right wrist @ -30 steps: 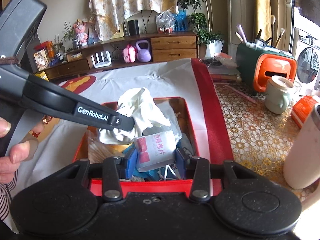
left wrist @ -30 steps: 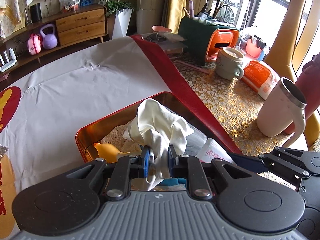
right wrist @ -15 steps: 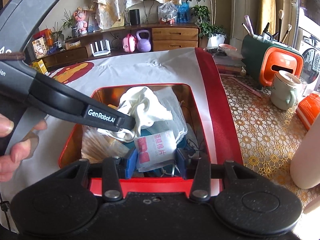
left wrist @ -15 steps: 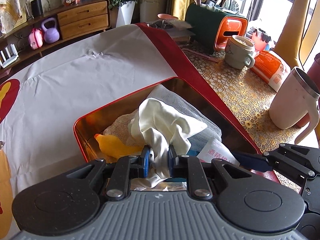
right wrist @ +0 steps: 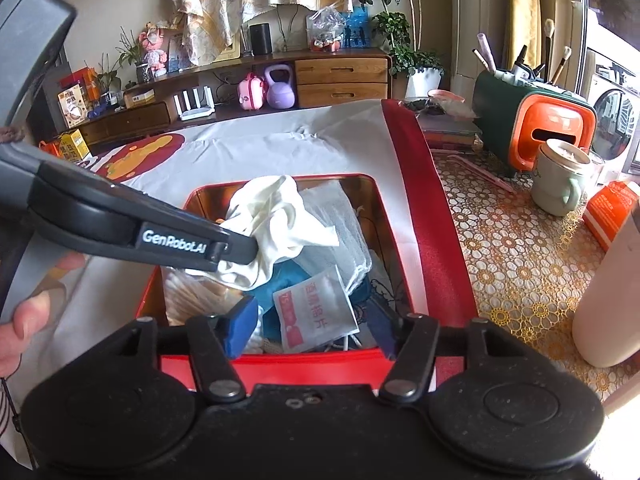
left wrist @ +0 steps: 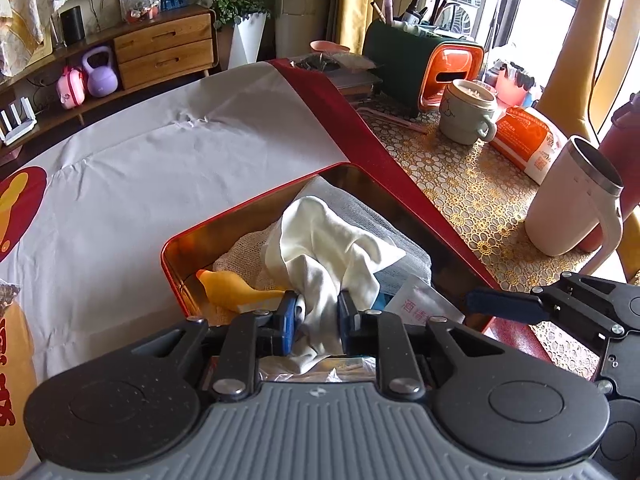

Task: Organize soft objects
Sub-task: 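Open both tools to release the cloth and packet into the tin, then move both tools away from the tin toward the hair tie and tea bag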

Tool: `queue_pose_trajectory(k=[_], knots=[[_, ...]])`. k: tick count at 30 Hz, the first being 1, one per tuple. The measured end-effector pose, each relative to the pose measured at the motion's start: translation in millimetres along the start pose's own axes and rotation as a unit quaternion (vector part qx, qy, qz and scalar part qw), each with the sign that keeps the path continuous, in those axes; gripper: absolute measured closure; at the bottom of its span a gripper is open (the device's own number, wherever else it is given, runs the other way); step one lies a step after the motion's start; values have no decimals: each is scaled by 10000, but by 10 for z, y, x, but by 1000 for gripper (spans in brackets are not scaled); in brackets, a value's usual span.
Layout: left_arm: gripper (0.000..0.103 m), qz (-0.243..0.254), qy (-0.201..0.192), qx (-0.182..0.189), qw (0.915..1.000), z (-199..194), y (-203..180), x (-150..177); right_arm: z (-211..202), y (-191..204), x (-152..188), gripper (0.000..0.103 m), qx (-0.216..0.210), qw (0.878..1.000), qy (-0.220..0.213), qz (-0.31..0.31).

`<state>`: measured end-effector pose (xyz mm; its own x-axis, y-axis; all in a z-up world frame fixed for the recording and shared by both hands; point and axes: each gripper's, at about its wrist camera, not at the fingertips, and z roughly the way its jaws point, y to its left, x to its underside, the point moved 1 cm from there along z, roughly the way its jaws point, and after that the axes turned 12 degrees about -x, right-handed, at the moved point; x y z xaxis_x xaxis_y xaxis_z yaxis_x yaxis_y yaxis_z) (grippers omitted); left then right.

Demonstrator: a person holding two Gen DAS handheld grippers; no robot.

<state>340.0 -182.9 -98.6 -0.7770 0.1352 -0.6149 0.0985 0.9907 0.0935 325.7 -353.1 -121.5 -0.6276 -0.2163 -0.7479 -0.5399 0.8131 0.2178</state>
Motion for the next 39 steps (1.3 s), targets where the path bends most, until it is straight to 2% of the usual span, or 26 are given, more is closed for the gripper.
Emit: queue_pose_trajectory(k=[7, 9, 10, 11, 16, 24, 28, 33, 35, 39], knots=[[72, 15, -98, 16, 9999, -152, 38, 34, -122, 48, -9, 39, 76, 9999, -65, 41], [61, -17, -156, 35, 9999, -213, 59, 42, -166, 63, -15, 39, 79, 9999, -90, 59], [45, -32, -180, 42, 9998, -244, 70, 46, -188, 71, -20, 39, 90, 9999, -106, 72], [38, -44, -202, 56, 9998, -274, 81, 49, -212, 78, -22, 38, 109, 9998, -123, 88], [38, -120, -425, 140, 9989, -481, 148, 80, -362, 147, -41, 33, 92, 9996, -245, 117], [34, -117, -650, 150, 9977, -838, 307, 205, -567, 386, -42, 19, 29, 9994, -346, 31], [28, -199, -708, 186, 9971, -1010, 451, 299, -645, 525, -47, 15, -32, 9991, -418, -1], [27, -274, -808, 159, 9962, -1224, 649, 423, -716, 738, -50, 11, -181, 9987, -480, -60], [21, -308, -842, 134, 9959, -1309, 736, 473, -733, 834, -55, 10, -255, 9984, -501, -105], [20, -400, -916, 144, 9949, -1464, 942, 589, -742, 1021, -76, 5, -399, 9977, -529, -153]])
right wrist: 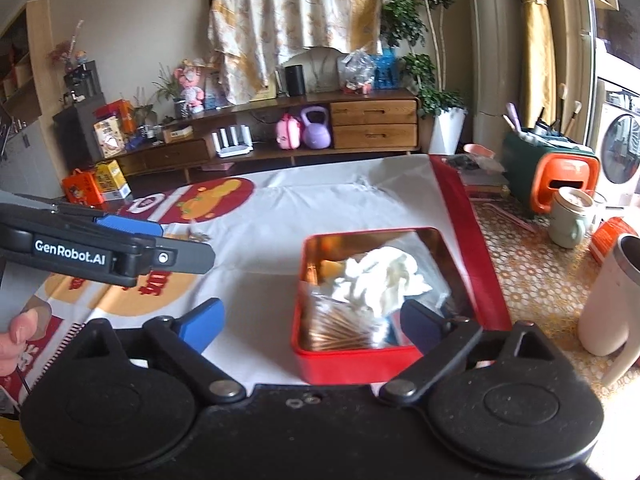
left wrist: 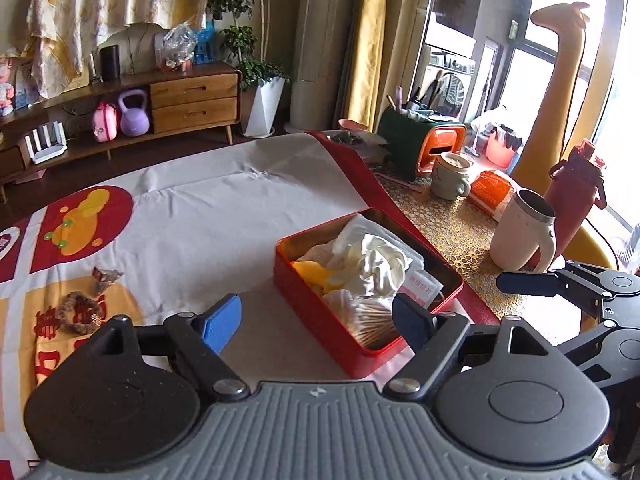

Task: Organize soft objects
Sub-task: 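Move both tools away from the tin toward the hair tie and tea bag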

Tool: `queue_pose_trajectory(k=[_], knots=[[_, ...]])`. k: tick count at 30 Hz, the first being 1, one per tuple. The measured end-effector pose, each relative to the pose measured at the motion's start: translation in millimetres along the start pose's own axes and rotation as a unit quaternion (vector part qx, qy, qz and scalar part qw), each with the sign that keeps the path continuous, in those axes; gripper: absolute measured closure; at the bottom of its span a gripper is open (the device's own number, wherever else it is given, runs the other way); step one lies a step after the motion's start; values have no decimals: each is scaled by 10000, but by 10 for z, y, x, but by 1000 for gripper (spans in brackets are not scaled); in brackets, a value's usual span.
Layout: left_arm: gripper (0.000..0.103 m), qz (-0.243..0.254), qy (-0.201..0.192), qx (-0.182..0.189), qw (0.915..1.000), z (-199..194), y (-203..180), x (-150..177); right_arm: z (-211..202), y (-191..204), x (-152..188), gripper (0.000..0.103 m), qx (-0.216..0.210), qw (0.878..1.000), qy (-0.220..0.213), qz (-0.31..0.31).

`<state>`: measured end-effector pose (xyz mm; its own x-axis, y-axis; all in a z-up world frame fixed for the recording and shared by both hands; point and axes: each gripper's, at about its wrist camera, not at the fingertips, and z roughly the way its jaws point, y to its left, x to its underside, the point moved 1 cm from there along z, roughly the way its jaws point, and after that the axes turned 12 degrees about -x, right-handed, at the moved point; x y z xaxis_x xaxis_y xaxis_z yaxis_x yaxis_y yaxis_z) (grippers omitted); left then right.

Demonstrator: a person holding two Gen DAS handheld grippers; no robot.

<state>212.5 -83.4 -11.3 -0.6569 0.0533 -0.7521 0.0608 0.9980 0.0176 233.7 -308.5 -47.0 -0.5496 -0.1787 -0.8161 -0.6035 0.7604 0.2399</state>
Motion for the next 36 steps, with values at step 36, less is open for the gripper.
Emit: queue_pose_trajectory(k=[36], knots=[[1, -837, 265, -1170, 9892, 81, 2367, 514, 1594, 1159, -540, 1, -772, 9925, 720, -618]])
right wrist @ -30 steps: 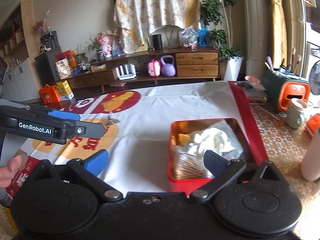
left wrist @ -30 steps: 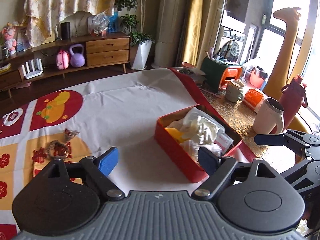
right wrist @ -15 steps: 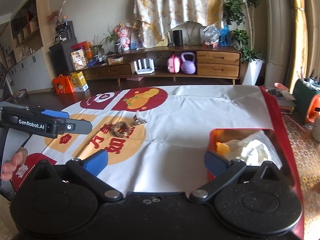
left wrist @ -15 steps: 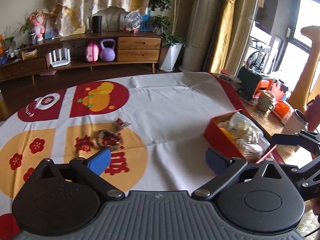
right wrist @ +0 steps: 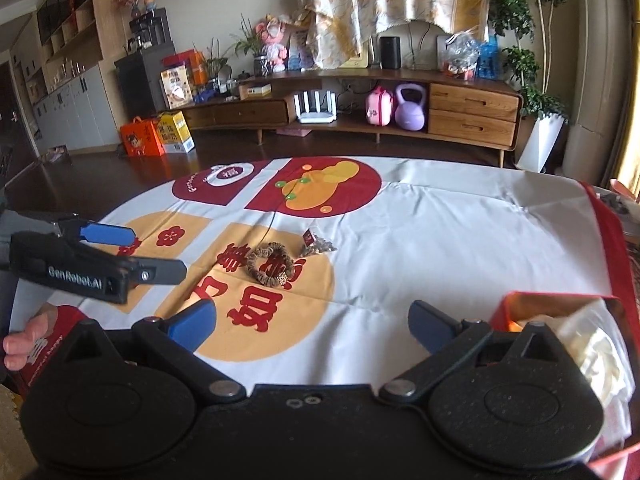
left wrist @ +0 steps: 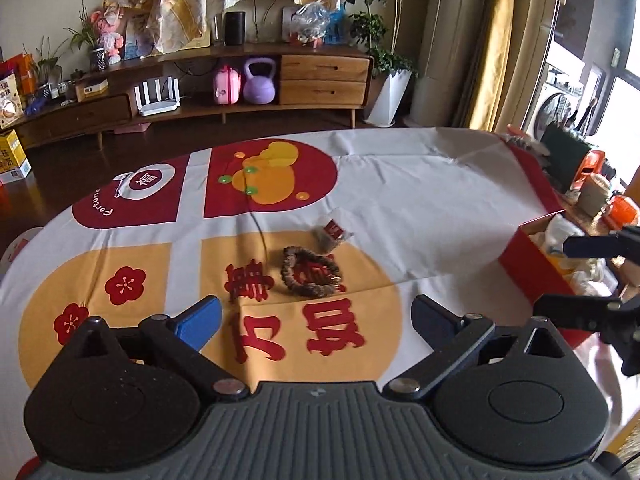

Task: Organize soft objects
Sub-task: 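Move both tools away from the tin toward the hair tie and tea bag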

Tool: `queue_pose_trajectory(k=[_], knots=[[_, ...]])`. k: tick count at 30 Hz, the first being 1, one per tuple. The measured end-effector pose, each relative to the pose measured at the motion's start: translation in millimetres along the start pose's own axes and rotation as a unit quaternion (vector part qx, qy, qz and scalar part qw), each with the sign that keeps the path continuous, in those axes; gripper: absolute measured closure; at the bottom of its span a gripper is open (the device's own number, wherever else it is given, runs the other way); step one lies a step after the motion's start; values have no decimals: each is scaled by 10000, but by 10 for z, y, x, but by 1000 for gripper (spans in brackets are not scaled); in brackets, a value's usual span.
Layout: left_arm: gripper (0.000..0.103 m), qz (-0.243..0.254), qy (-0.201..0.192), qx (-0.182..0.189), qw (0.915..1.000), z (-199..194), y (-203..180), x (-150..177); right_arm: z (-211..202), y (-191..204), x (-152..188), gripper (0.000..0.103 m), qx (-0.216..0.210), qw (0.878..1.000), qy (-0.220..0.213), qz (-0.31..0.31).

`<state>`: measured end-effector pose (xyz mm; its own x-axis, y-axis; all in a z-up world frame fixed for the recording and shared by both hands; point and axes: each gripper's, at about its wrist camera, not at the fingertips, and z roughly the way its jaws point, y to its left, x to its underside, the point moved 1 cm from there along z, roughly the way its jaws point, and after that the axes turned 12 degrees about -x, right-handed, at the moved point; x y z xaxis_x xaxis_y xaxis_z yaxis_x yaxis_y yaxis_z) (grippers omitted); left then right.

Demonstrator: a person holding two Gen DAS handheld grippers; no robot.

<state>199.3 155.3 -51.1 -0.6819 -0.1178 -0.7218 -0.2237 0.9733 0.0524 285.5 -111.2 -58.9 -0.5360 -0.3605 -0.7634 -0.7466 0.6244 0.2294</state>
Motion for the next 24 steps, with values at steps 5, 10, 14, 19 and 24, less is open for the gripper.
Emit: queue_pose_trajectory(k=[5, 10, 14, 19, 24], knots=[[1, 37, 100, -81, 9999, 334, 75, 6, 314, -121, -134, 1, -14, 9998, 126, 123], [1, -27, 100, -233, 9997, 603, 120, -8, 567, -243, -288, 1, -1, 9997, 238, 113], [1, -60, 52, -321, 9995, 794, 111, -34, 792, -360, -423, 2, -47, 9992, 348, 207], [1, -91, 65, -256, 9996, 1021, 56, -37, 1085, -470, -553, 3, -65, 9987, 471, 196], [1, -120, 141, -177, 9997, 1242, -40, -3, 1400, -524, -602, 6, -141, 9978, 625, 165]])
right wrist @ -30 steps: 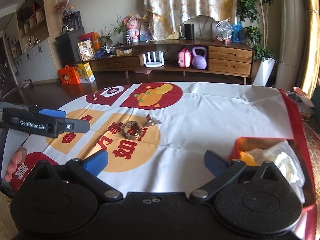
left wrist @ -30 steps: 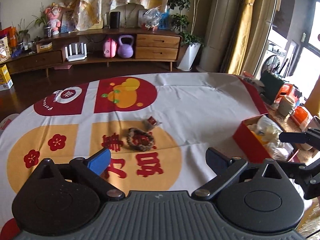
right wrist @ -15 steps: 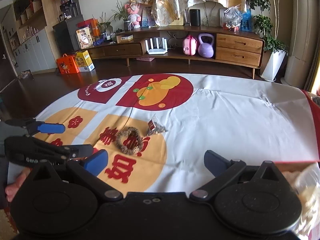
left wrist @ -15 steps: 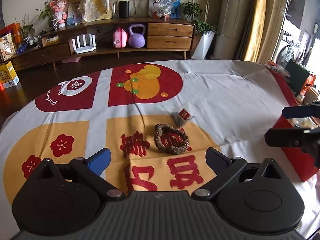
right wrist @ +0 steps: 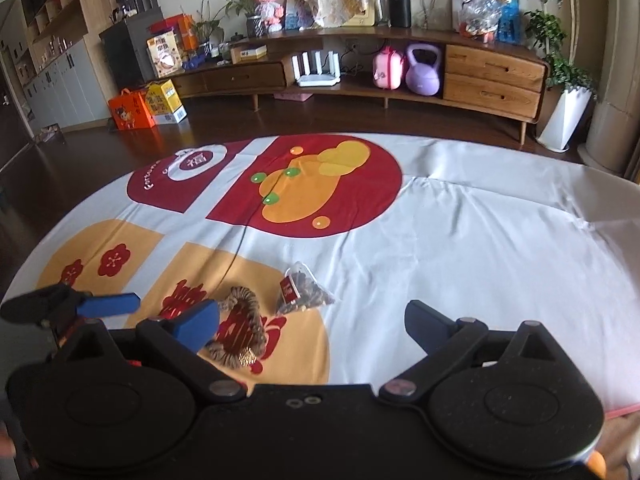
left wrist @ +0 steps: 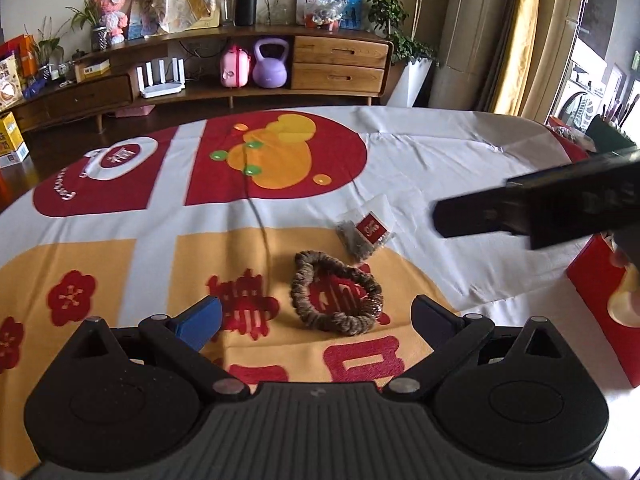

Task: Organize soft objects
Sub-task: 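Move both tools away from the tin toward the hair tie and tea bag, then grasp the tea bag with the right tool while the left tool grasps the braided hair tie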

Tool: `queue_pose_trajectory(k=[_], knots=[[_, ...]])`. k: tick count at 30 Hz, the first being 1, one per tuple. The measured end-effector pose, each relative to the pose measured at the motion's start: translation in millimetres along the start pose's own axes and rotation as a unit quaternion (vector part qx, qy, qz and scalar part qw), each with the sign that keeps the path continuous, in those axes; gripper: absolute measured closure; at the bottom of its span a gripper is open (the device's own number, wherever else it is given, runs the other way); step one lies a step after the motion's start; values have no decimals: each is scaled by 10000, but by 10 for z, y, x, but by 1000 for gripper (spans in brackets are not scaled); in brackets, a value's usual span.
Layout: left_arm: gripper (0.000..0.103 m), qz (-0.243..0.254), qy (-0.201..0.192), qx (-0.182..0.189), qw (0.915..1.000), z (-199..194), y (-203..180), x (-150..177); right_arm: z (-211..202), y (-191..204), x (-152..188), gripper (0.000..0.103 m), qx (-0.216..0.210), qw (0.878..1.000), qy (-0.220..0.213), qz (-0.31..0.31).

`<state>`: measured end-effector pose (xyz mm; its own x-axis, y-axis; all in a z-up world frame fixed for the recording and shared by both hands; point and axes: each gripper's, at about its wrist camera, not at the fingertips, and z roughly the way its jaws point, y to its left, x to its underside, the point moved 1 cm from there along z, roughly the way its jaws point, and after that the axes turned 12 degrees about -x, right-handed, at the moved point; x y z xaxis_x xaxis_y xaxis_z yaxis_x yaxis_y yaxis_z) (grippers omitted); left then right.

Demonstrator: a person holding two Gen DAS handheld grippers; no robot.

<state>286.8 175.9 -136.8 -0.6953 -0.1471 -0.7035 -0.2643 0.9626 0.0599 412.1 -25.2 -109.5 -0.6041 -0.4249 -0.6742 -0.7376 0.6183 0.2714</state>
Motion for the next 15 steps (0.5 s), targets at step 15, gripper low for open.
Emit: queue_pose_trajectory(k=[15], knots=[[1, 73, -36, -245, 9997, 462, -246, 98, 671, -107, -50, 28, -71, 9993, 323, -144]])
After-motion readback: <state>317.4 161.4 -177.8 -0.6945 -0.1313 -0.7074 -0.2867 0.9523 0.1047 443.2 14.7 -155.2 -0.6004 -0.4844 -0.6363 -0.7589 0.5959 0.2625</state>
